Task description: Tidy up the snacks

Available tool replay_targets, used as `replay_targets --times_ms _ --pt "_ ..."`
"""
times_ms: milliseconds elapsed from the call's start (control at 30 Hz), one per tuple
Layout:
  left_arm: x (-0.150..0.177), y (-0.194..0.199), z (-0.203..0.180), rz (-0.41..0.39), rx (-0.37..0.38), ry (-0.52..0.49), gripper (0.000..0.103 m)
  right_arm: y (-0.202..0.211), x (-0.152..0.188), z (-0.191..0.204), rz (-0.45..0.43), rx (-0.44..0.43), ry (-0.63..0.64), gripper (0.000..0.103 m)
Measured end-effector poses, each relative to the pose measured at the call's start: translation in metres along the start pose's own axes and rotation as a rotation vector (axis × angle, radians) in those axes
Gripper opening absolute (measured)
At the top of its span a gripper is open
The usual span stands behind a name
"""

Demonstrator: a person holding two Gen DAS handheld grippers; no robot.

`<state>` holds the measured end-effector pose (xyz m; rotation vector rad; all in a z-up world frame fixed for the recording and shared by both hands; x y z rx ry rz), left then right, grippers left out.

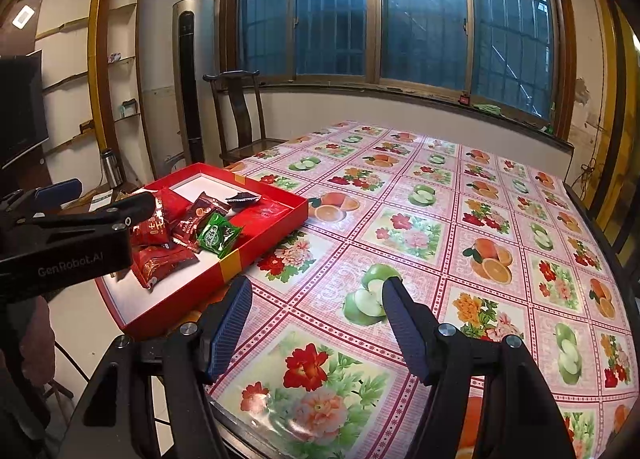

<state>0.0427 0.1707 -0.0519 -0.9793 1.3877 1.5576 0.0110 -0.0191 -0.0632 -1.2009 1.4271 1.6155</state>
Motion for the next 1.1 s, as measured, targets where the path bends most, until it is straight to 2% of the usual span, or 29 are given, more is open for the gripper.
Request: replay_targets --times_ms 300,600,767,967,1100 --pt "0.003 -0.004 0.003 0.017 0.000 -0.018 0.100 -0.001 -0.002 0.013 0.001 -0.020 0.026 0.072" --pt "0.002 -0.003 -0.007 0.013 0.047 -0.032 0.100 -0.001 0.000 0.021 -0.002 -0.028 0.057 0.072" --pt "-0.014 0.005 -0.019 -0.043 0.109 -0.009 0.100 -0.002 0.000 0.017 -0.005 -0.023 0.044 0.072" --pt "-0.041 0.028 -0.039 -0.187 0.159 -0.022 0.101 0.001 -0.003 -0.002 -0.024 0.016 0.010 0.072" --pt "-0.048 0.033 -0.044 -0.204 0.170 -0.020 0.103 0.004 -0.005 -0.022 -0.033 0.045 -0.039 0.072"
Point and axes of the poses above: each gripper's, at about its wrist camera, not at the fingertips, and y roughly against the way its jaws point, z to its left, x to its underside, the point moved 8 cm from there along -y, roughly the way its jaws point, and after that the axes turned 11 degrees about -z, right-handed, at the moved point
